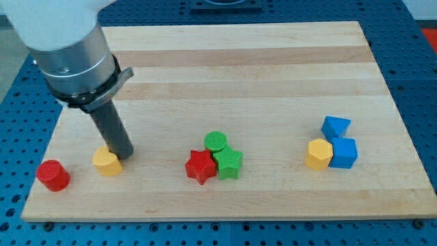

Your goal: Drag the yellow heart to the right of red circle

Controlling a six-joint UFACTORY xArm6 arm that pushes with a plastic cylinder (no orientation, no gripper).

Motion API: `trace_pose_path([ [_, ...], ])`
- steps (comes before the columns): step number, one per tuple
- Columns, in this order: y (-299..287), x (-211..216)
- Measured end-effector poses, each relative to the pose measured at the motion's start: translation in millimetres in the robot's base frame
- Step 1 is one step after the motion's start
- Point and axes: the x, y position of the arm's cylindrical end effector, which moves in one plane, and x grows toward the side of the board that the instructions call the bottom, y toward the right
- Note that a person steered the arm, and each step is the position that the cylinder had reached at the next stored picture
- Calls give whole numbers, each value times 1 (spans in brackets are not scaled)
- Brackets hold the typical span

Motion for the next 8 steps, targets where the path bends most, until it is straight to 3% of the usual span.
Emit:
trace_pose_path([
  [3,-1,0],
  [4,61,0],
  [8,14,24],
])
